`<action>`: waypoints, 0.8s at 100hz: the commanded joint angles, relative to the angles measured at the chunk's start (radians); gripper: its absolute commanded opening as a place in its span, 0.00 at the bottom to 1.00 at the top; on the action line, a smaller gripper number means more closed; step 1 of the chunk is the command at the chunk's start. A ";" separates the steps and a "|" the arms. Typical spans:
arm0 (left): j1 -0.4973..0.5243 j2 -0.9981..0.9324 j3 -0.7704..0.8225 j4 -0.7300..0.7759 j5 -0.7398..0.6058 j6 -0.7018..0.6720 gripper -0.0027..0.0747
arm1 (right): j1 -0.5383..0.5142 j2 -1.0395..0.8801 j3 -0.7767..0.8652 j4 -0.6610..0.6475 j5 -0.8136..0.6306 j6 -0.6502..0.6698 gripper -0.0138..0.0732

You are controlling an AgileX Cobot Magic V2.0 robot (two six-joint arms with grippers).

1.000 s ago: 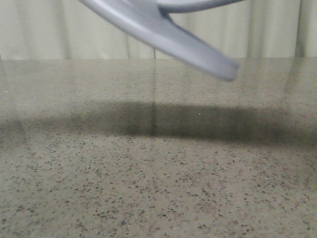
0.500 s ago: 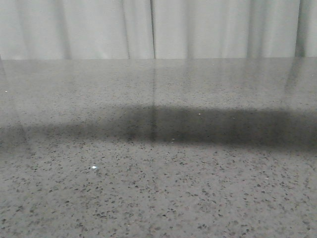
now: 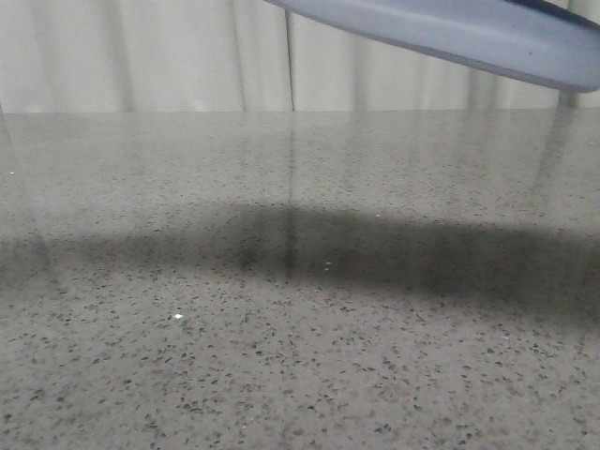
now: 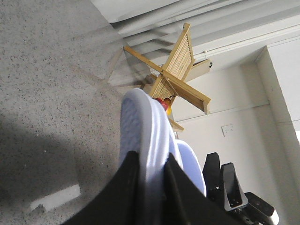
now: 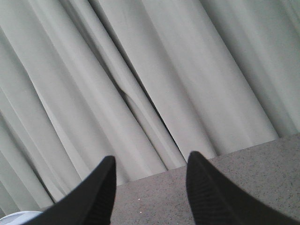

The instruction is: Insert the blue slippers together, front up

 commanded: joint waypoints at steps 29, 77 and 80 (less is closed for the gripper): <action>-0.004 -0.015 -0.027 -0.113 0.002 0.010 0.06 | -0.002 0.008 -0.034 -0.043 -0.008 -0.023 0.50; -0.004 -0.013 -0.027 -0.113 -0.067 0.010 0.06 | -0.002 0.008 -0.034 -0.043 -0.008 -0.023 0.49; -0.004 -0.013 -0.027 -0.113 -0.072 0.010 0.06 | -0.002 0.008 -0.034 -0.043 -0.008 -0.023 0.49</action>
